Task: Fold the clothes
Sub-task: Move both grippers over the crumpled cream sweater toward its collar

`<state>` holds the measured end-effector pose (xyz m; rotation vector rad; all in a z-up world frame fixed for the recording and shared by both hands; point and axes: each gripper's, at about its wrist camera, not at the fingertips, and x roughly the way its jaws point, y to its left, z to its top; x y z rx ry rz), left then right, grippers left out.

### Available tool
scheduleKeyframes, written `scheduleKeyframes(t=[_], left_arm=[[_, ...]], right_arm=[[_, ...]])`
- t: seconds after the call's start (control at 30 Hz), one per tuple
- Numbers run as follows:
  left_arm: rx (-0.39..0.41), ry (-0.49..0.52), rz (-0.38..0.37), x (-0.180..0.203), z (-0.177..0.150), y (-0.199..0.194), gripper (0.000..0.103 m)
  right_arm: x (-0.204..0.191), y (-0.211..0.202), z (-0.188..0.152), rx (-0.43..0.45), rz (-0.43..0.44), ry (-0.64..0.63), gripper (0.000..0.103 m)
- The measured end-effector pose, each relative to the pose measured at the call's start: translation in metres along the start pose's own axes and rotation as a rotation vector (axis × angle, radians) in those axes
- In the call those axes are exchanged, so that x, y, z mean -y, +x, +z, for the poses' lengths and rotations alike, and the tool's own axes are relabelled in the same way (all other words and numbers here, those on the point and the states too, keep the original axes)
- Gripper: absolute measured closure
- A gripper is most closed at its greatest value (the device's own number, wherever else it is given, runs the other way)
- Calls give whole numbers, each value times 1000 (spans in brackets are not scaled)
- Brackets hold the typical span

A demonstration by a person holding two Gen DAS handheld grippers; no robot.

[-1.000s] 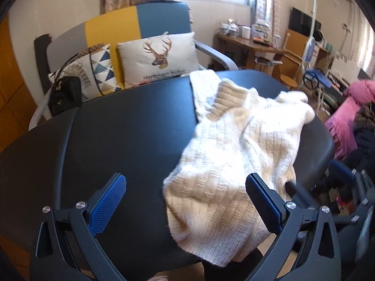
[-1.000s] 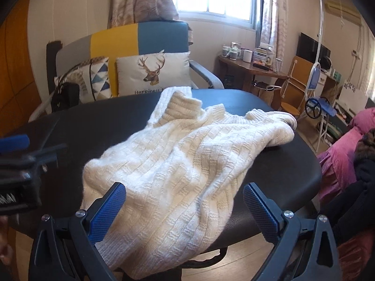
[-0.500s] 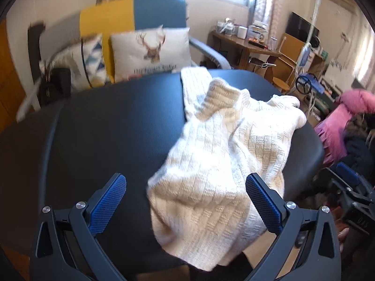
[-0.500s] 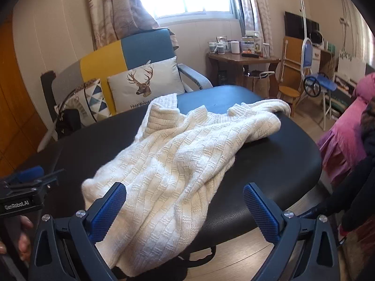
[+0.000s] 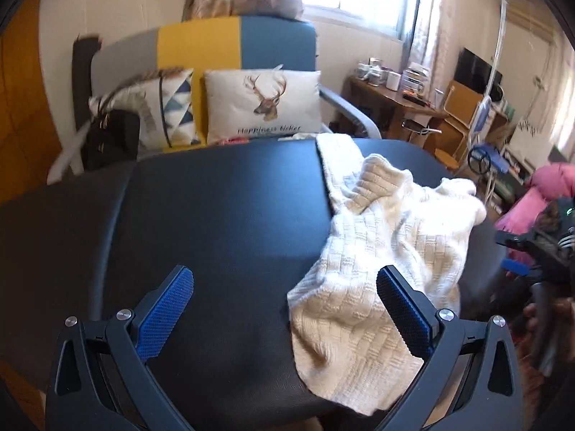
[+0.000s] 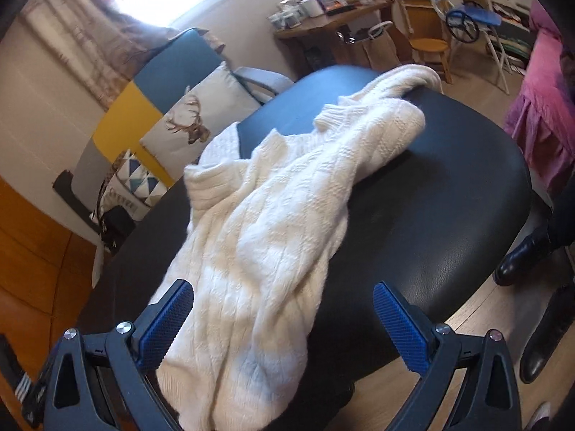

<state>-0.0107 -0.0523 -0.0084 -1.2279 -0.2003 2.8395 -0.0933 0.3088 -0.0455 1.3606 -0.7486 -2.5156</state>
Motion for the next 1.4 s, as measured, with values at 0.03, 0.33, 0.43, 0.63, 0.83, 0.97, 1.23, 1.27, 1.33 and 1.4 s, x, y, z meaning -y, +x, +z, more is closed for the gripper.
scheduleKeyframes(t=[0.03,0.33,0.43,0.63,0.83,0.97,1.23,1.27,1.33,1.4], left_arm=[[-13,-16,-11,-4,1,1,0],[-17,-88,-7,-22,3,0,0],[-42,-146,-75,-27,5,6,0],[-78,-122,-135,-20,7,14,0],[5,16,23,1,9,7,0],[121,122,106,17,8,-7,0],[148,58,26,14,16,-9,0],[142,48,16,13,16,-8,0],[127,31,1,13,16,-4,0],[105,24,-5,13,14,1,0]], right_arm=[[3,3,5,2,-2,10,0],[-31,-3,32,162,-230,-273,1],[-14,19,36,68,-168,-163,5],[18,55,28,-32,-114,32,15],[-6,46,19,94,-266,-117,15],[-35,35,1,268,-495,-350,15],[11,55,-3,70,-108,72,18],[10,58,-4,52,-102,77,18],[6,71,-5,10,-101,67,23],[3,85,-6,-31,-103,59,31]])
